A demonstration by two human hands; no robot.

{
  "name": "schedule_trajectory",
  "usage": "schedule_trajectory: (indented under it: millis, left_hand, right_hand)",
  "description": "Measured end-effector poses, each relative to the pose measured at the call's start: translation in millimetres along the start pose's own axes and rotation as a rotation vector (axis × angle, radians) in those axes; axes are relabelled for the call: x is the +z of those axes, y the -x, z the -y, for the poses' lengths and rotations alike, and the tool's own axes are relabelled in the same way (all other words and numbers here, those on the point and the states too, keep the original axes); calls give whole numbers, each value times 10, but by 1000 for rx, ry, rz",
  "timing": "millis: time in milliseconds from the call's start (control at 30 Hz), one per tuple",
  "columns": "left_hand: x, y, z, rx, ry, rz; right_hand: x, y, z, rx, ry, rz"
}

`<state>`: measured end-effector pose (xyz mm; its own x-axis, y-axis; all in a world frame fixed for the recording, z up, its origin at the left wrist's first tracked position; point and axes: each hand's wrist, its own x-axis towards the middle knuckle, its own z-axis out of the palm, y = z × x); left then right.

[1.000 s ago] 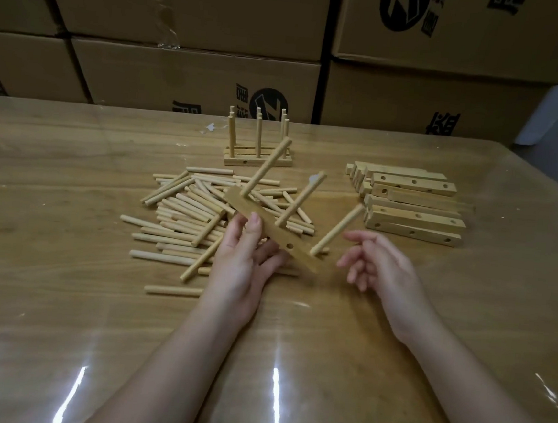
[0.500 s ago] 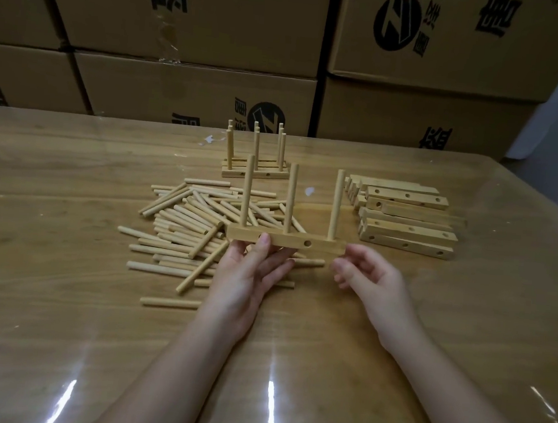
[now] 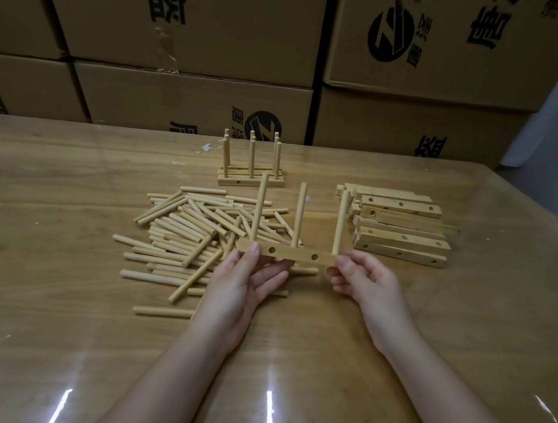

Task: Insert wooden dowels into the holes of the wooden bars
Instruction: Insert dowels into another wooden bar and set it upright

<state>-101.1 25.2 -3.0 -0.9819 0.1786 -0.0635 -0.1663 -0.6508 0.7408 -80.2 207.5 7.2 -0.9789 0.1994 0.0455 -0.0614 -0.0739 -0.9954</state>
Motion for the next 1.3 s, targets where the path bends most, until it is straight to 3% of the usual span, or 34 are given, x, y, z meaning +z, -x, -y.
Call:
schedule_trajectory:
  millis: [133,400,700,833,967,1300]
  left_hand:
    - [5,7,-15,-14,16,-19]
    - [40,36,-66,-54,29,-48]
    - [95,46,-62,-73,-1,-134]
    - [123,42,-50,-46,-27,-153]
    - [146,45,-46,-62,-42,-164]
    - [166,49,47,-36,-302,-116]
  right_hand:
    - [-8,-4,-15,2,29,-3]
    - [-135,13,1,-30,477,34]
    - [-107,-80,79,12,581,38]
    - [-52,-294,219,-60,689,64]
    - [102,-628,328,-82,637,30]
    - [603,-1640,58,-55,763,14]
